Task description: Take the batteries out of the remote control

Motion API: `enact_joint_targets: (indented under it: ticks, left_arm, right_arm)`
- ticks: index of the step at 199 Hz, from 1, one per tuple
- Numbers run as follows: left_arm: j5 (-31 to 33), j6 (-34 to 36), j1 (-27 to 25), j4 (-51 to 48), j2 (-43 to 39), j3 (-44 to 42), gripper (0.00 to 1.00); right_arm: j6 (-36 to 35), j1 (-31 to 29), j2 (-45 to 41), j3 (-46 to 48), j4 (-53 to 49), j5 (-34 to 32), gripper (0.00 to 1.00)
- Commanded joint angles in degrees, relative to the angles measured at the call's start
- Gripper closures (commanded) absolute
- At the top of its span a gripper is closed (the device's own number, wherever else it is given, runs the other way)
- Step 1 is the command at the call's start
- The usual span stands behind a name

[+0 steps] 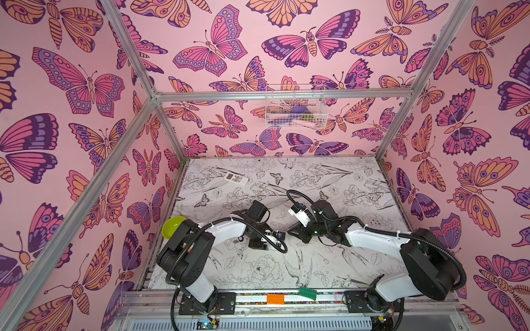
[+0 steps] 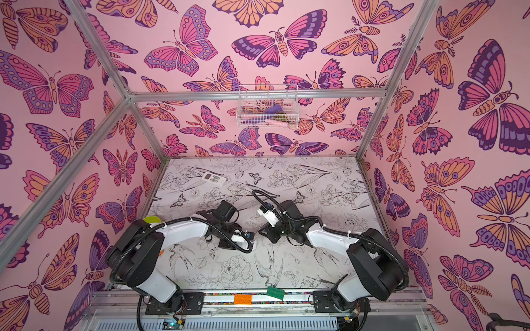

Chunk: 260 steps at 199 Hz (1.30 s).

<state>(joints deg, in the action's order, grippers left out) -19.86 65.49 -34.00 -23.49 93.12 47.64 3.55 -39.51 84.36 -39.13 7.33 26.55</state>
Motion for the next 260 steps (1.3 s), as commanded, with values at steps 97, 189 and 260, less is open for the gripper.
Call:
enact_joint_targets:
  ticks: [97, 189, 260]
  left_arm:
    - [0.8, -1.5, -1.2, -0.6, 1.2, -2.0, 0.6]
    - [0.3, -5.5, -1.4, 0.7, 0.3, -1.7, 0.59]
    - [0.5, -7.2, -1.7, 0.7, 0.9, -1.0, 0.59]
  right_arm:
    - [3.7, -3.8, -4.6, 3.4, 3.9, -7.2, 1.0]
    - [5.6, -6.5, -6.4, 6.1, 6.3, -9.7, 1.0]
    - [5.5, -8.0, -5.1, 7.2, 8.5, -14.5, 1.0]
